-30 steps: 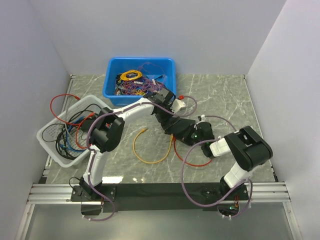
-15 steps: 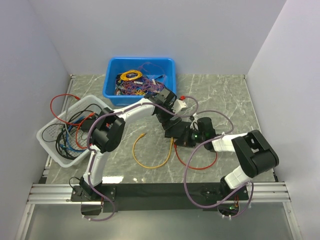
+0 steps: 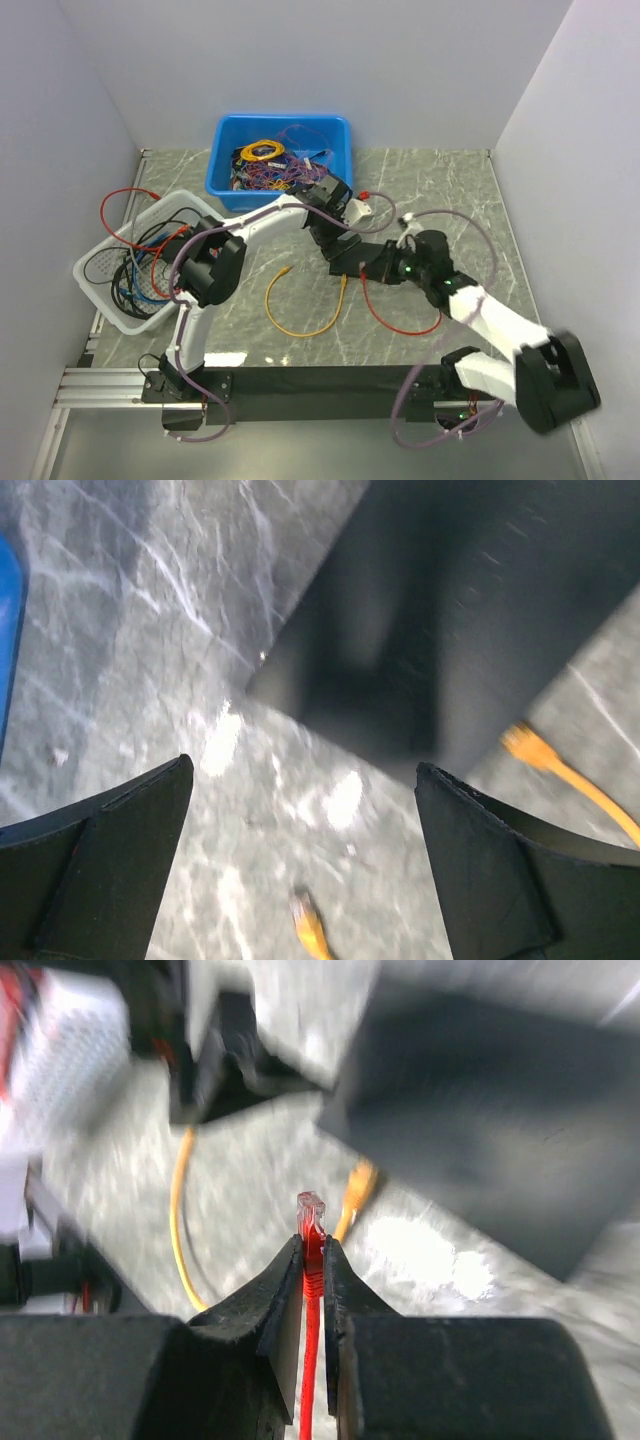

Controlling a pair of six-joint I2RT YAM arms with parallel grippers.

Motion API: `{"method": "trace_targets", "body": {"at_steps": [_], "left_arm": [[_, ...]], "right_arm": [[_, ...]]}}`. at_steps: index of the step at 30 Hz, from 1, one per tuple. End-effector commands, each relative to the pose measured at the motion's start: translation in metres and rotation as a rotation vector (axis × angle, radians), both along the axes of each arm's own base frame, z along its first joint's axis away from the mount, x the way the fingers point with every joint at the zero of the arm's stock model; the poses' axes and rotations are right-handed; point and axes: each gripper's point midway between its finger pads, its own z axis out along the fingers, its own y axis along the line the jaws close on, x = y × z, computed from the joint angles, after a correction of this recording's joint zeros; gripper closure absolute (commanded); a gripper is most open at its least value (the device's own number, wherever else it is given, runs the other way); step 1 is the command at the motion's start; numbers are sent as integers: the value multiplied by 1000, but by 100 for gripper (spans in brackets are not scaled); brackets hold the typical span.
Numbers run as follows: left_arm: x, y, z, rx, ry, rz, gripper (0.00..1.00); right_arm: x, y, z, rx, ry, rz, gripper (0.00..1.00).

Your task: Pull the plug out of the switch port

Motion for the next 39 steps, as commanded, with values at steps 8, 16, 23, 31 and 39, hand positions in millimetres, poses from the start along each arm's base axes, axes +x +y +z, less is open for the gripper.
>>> {"method": "trace_targets", "body": {"at_steps": [8, 16, 23, 31, 39], "left_arm": [[-33, -15, 210, -387, -163, -86, 1], [-118, -32, 308, -710, 23, -303, 1], [-146, -55, 318, -771, 132, -341, 1], [-121, -73, 308, -759, 106, -271, 2], [-103, -78, 307, -744, 51, -217, 100]], "right_arm": [[29, -98, 241, 101, -624, -616, 100], [25, -117, 350, 329, -847, -774, 100], [31, -92, 402, 430, -918, -716, 100], [24, -73, 414, 484, -930, -663, 100], [24, -70, 401, 498, -904, -648, 100]]}}
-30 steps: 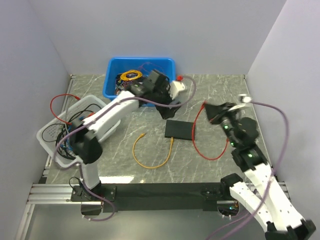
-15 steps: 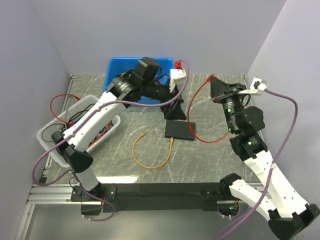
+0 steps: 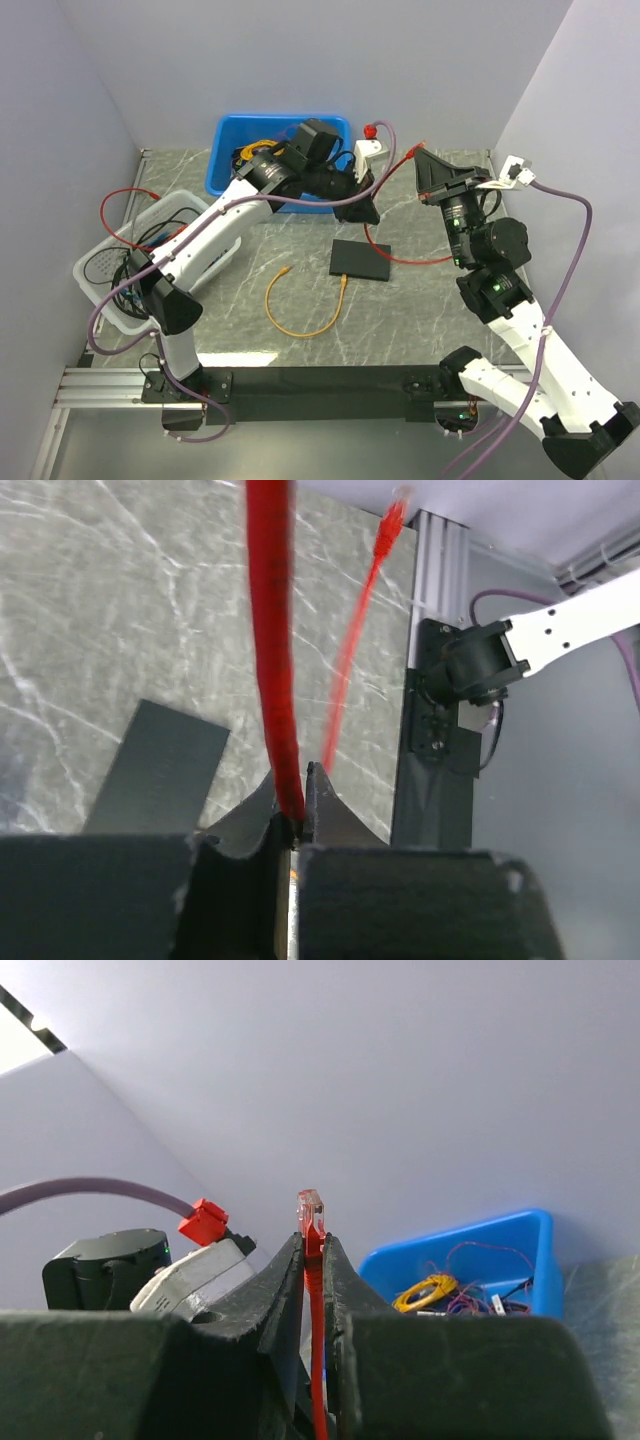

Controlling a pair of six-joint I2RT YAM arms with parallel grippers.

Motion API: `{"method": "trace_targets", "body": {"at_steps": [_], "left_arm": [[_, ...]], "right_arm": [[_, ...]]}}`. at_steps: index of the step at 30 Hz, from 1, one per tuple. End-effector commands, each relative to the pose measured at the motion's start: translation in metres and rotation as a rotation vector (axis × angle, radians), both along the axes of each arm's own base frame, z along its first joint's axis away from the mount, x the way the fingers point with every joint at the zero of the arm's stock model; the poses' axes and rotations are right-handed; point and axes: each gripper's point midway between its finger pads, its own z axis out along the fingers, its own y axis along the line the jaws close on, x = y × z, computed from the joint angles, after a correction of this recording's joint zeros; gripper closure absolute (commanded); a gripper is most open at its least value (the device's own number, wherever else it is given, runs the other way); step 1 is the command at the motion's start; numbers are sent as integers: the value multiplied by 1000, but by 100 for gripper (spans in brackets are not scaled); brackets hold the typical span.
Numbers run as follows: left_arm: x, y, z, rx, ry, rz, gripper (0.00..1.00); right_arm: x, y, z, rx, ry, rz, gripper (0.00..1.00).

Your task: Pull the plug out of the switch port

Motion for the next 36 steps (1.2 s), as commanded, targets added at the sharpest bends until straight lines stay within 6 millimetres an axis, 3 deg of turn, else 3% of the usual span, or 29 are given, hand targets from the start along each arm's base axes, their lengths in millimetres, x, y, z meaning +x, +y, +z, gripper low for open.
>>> {"method": "trace_targets", "body": {"at_steps": [1, 4, 5, 7, 8, 10, 11, 13, 14, 16, 17, 18, 19, 20, 22, 23, 25, 26, 27, 29, 33, 36], "left_arm": [[11, -2, 29, -50, -85, 41, 100], [25, 15, 26, 8, -173, 133, 100], [32, 30, 37, 13, -240, 174, 100], [51, 56, 30, 71, -286, 278, 100], [67, 85, 43, 69, -318, 353, 100], [85, 122, 40, 104, -317, 437, 100], [101, 163, 46, 130, -336, 530, 100], [112, 207, 44, 195, -370, 615, 100], [119, 247, 51, 228, -399, 719, 100], [115, 283, 40, 315, -396, 775, 100], [113, 319, 42, 372, -419, 848, 100], [108, 337, 29, 424, -386, 867, 100], [106, 372, 27, 470, -387, 933, 100], [103, 389, 21, 497, -372, 963, 100], [94, 421, 0, 559, -313, 1005, 100], [87, 449, -14, 603, -276, 1045, 100], [75, 471, -35, 637, -211, 1059, 100], [66, 493, -45, 673, -184, 1084, 100], [58, 500, -68, 697, -120, 1078, 100], [44, 525, -90, 726, -49, 1109, 100], [16, 549, -148, 774, 133, 1085, 99], [6, 555, -178, 797, 267, 1046, 77]], "right_arm": [[-10, -7, 22, 56, -62, -5, 100], [-3, 2, 10, -18, -15, 9, 100], [1, 10, 3, -81, 20, 30, 77], [4, 17, -5, -139, 52, 52, 44], [6, 23, -15, -187, 81, 75, 28], [6, 28, -23, -227, 100, 96, 16], [7, 30, -31, -250, 115, 103, 15], [4, 37, -41, -278, 114, 144, 13], [2, 38, -41, -283, 103, 152, 13], [-1, 43, -45, -297, 93, 181, 12], [0, 44, -50, -307, 100, 187, 12], [0, 45, -52, -312, 105, 190, 12], [1, 46, -56, -320, 113, 193, 12], [3, 47, -61, -329, 126, 194, 12], [4, 51, -67, -338, 139, 208, 12], [7, 52, -72, -344, 151, 213, 12], [9, 55, -80, -348, 170, 221, 12], [11, 56, -84, -349, 181, 222, 12], [12, 57, -87, -351, 189, 225, 12], [15, 58, -94, -357, 210, 226, 12], [17, 66, -104, -367, 228, 260, 12], [20, 70, -111, -370, 245, 274, 12]]}}
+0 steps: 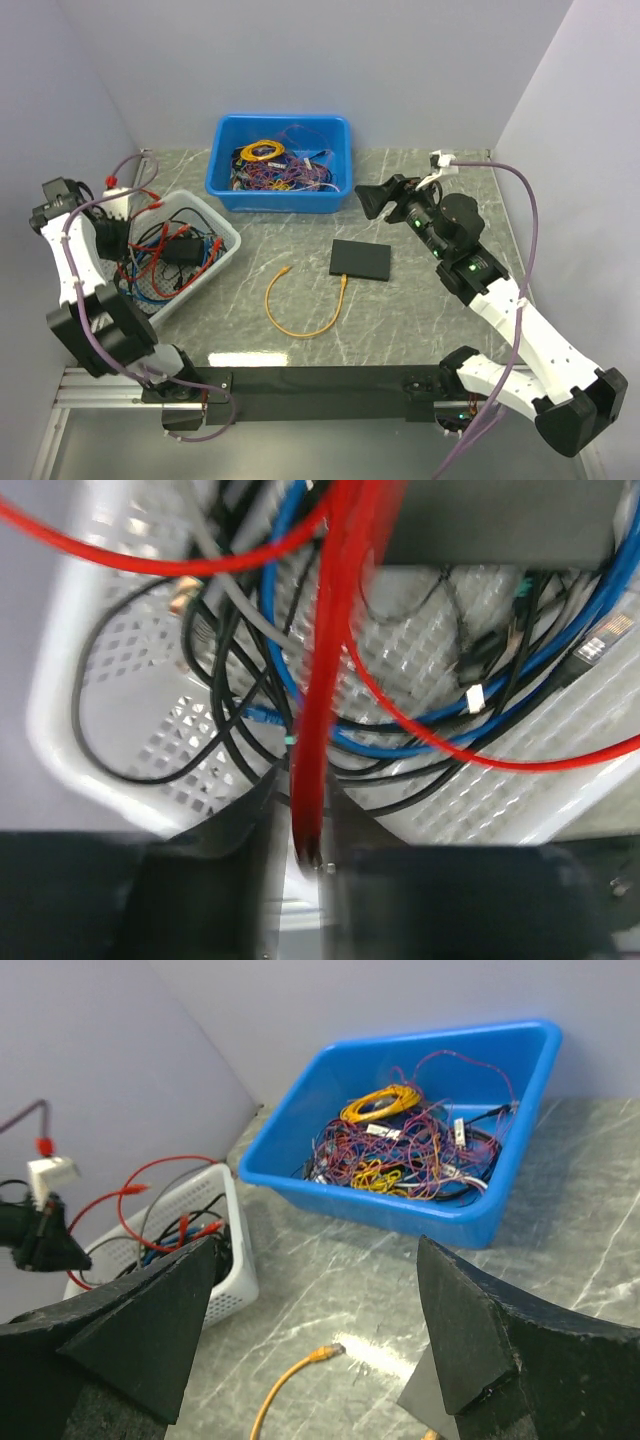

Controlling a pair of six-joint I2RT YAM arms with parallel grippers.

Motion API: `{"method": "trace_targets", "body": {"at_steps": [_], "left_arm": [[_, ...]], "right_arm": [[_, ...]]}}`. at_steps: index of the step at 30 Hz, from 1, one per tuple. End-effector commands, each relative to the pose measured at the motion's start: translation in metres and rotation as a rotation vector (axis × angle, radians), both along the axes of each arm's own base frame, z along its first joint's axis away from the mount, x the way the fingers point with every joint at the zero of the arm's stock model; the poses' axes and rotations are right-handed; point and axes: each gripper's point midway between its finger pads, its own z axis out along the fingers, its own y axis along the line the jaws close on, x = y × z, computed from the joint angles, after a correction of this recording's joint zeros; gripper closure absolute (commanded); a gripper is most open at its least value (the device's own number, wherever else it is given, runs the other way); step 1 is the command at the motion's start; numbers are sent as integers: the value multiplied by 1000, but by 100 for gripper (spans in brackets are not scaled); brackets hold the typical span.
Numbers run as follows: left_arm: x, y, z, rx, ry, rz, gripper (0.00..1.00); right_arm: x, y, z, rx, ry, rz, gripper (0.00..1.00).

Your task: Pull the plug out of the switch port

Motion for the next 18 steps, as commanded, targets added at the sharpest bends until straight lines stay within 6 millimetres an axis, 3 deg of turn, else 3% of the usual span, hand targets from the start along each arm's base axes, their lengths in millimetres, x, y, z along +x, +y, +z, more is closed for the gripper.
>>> {"method": "trace_targets", "body": {"at_steps": [1, 3, 4, 10, 12, 18], "left_arm": [[-6, -3, -21, -53, 87, -58, 55], [-1, -1, -18, -56, 73, -56, 30], [1, 0, -14, -45, 58, -48, 1], [12, 17, 21, 63, -27, -27, 1], [10, 10, 31, 47, -34, -56, 1], [21, -9, 92, 31, -191, -156, 1]], "right_arm": [[1, 8, 2, 10, -2, 31, 12], [1, 11, -1, 4, 7, 47, 12], [2, 13, -5, 1, 16, 51, 12], [4, 14, -14, -8, 41, 51, 12], [5, 15, -15, -10, 45, 56, 12], [5, 18, -16, -12, 51, 67, 13]]}}
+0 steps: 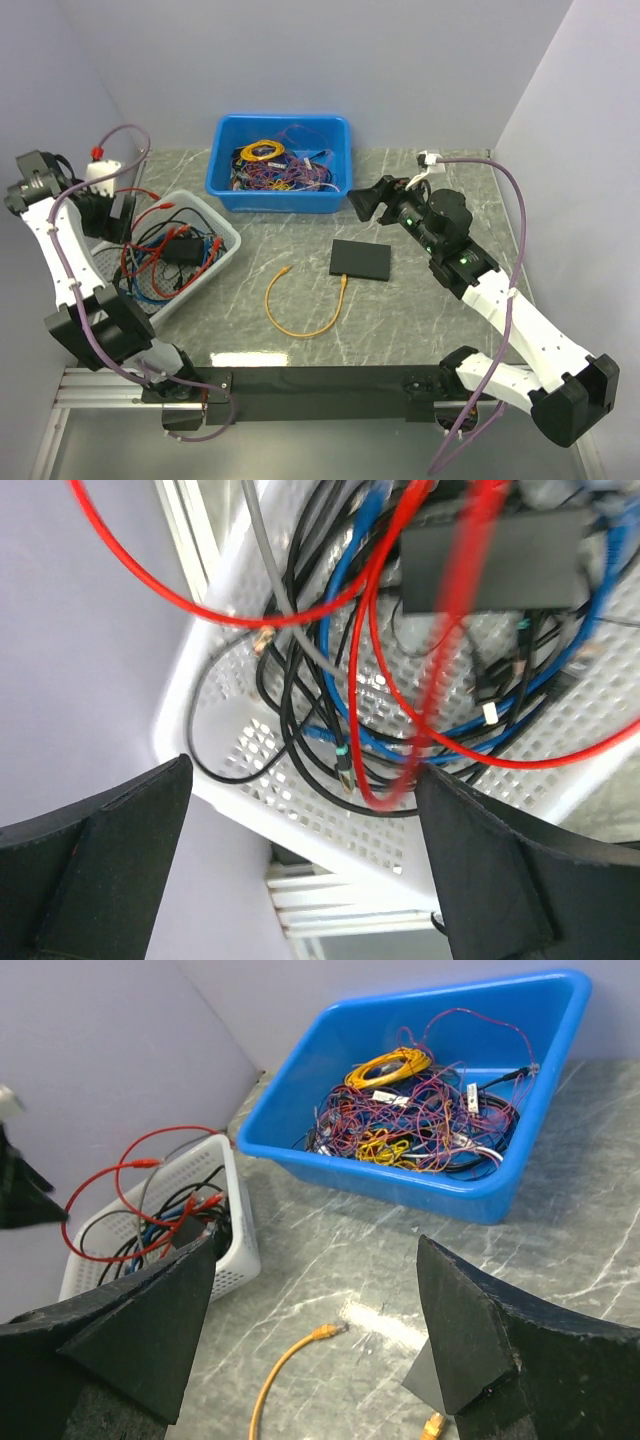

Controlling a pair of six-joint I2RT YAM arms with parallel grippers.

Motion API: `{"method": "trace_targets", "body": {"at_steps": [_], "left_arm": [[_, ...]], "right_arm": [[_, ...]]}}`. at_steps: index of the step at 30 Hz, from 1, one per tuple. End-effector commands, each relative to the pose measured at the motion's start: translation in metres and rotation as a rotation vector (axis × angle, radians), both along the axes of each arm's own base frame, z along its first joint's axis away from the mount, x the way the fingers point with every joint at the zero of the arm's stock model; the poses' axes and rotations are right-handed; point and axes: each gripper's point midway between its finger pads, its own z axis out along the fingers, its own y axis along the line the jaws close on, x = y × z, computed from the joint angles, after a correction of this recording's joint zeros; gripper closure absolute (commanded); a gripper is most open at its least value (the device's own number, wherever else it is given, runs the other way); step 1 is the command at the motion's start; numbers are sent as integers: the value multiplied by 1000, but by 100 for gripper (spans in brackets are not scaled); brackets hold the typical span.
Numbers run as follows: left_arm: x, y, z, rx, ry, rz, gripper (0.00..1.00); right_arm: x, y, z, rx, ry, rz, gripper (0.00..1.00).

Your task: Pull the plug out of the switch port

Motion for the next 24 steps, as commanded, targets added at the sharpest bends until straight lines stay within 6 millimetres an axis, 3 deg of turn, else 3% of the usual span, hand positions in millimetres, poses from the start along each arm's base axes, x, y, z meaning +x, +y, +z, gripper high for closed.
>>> {"method": "trace_targets", "body": {"at_steps": [1, 4, 9, 11, 14, 15, 16, 17, 18, 19, 20, 21, 22, 23, 24], "left_arm": [[-2, -28, 55, -24, -128, -120, 1], [5, -34, 79, -36, -186, -152, 1], [23, -35, 99, -57, -263, -135, 1], [27, -37, 99, -63, -269, -129, 1], [34, -61, 89, -82, -258, -157, 1], [40, -83, 93, -79, -287, -209, 1], [40, -96, 81, -92, -267, -235, 1], [41, -109, 79, -91, -269, -260, 1], [45, -141, 80, -109, -298, -331, 1], [46, -157, 81, -125, -308, -366, 1], [46, -180, 84, -171, -325, -423, 1], [45, -212, 84, -230, -322, -500, 1], [45, -230, 84, -274, -313, -542, 1], [44, -249, 82, -327, -293, -572, 1], [43, -279, 71, -369, -249, -636, 1]], "right_arm": [[-2, 4, 8, 7, -15, 20, 13], [-3, 3, 9, 3, -17, 20, 13], [-5, -2, 10, 2, -19, 5, 13], [-6, -2, 7, -1, -12, 3, 13], [-7, -2, -9, 12, 54, -6, 14], [-8, 0, -23, 21, 104, -5, 14], [-7, 0, -31, 32, 135, -12, 14], [-10, -1, -55, 22, 202, -20, 15], [-11, 1, -66, 60, 248, -22, 15], [-10, -2, -75, 84, 275, -32, 15], [-13, -5, -102, 96, 330, -40, 17], [-12, -3, -103, 180, 346, -39, 18], [-14, -3, -112, 215, 373, -25, 19], [-18, -7, -135, 230, 421, -36, 22], [-17, -4, -137, 282, 435, -38, 23]]}}
